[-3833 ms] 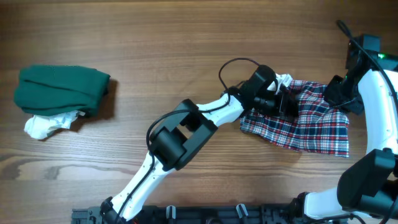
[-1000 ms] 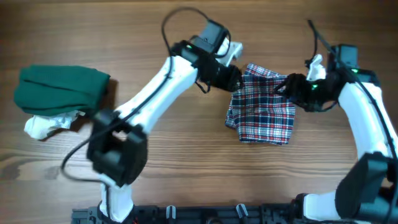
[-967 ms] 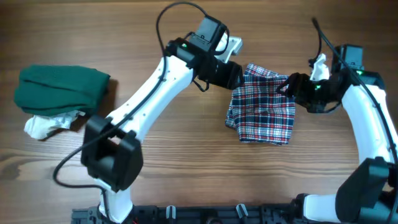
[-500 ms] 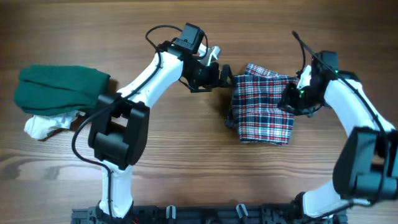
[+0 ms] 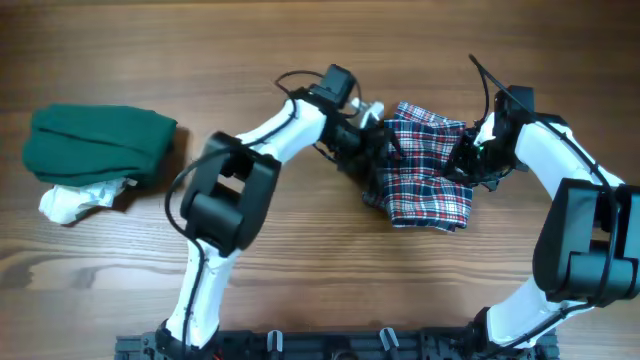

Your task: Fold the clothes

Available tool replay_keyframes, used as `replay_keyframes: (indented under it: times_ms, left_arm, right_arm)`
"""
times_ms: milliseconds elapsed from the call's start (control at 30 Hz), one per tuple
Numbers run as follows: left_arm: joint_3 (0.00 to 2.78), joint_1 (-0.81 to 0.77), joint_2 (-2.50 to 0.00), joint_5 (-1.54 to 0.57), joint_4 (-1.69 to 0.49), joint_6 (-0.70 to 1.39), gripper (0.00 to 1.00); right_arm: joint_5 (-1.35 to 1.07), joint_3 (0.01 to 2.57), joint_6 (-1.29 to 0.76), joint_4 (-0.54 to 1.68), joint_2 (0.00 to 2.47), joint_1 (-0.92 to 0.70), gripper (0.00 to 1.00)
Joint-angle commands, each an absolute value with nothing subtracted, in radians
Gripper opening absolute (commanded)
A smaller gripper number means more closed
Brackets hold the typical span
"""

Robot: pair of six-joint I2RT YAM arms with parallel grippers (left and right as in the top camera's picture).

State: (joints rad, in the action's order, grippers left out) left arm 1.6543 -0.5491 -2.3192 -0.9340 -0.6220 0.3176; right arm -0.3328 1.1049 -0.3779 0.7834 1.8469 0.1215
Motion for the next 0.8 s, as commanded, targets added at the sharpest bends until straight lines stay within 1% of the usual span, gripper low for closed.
replay_keyframes:
  times_ms: [0, 67, 100, 133, 167, 200, 233, 267, 300, 467, 500, 567, 633, 767]
  left_arm:
    - [1.640, -0.620, -2.374, -0.927, -0.580, 0.357, 1.00]
    - [1.640, -0.643, -2.374, -0.927, -0.551, 0.357, 0.98]
    - [1.640, -0.651, -2.374, -0.927, -0.541, 0.357, 0.93]
    - [1.640, -0.660, -2.374, -0.926, -0.531, 0.356, 0.82]
    - [1.640, -0.664, -2.374, -0.920, -0.529, 0.352, 0.70]
    - [1.640, -0.665, -2.374, -0.915, -0.526, 0.348, 0.48]
    - [1.640, -0.665, -2.374, -0.915, -0.519, 0.345, 0.35]
    - [1.640, -0.665, -2.374, -0.916, -0.514, 0.345, 0.17]
    - [1.640, -0.662, -2.373, -0.916, -0.505, 0.345, 0.04]
    - [1.640, -0.601, -2.322, -0.928, -0.513, 0.345, 0.04]
    - [1.640, -0.584, -2.301, -0.927, -0.525, 0.345, 0.04]
    - [1.640, -0.518, -2.216, -0.927, -0.559, 0.345, 0.04]
    - [1.640, -0.454, -2.123, -0.927, -0.576, 0.345, 0.04]
    - [1.640, -0.330, -1.921, -0.878, -0.612, 0.350, 0.04]
  right_arm:
    - [-0.326, 1.093, -0.392, 0.775, 1.905, 0.115, 0.05]
    - [-0.326, 1.093, -0.392, 0.775, 1.905, 0.115, 0.05]
    - [-0.326, 1.093, -0.392, 0.775, 1.905, 0.115, 0.05]
    - [-0.327, 1.093, -0.392, 0.776, 1.905, 0.115, 0.05]
    - [-0.327, 1.093, -0.392, 0.778, 1.905, 0.115, 0.05]
    - [-0.327, 1.093, -0.392, 0.778, 1.905, 0.115, 0.05]
    - [-0.327, 1.093, -0.392, 0.779, 1.905, 0.115, 0.05]
    - [-0.327, 1.093, -0.391, 0.779, 1.905, 0.115, 0.05]
    - [-0.327, 1.093, -0.386, 0.780, 1.905, 0.115, 0.05]
    - [-0.335, 1.114, -0.256, 0.802, 1.832, 0.154, 0.05]
    - [-0.376, 1.127, -0.221, 0.809, 1.789, 0.173, 0.06]
    - [-0.551, 1.158, -0.131, 0.807, 1.658, 0.219, 0.10]
    - [-0.647, 1.177, -0.145, 0.785, 1.518, 0.253, 0.09]
    - [-0.617, 1.178, -0.214, 0.760, 1.343, 0.257, 0.09]
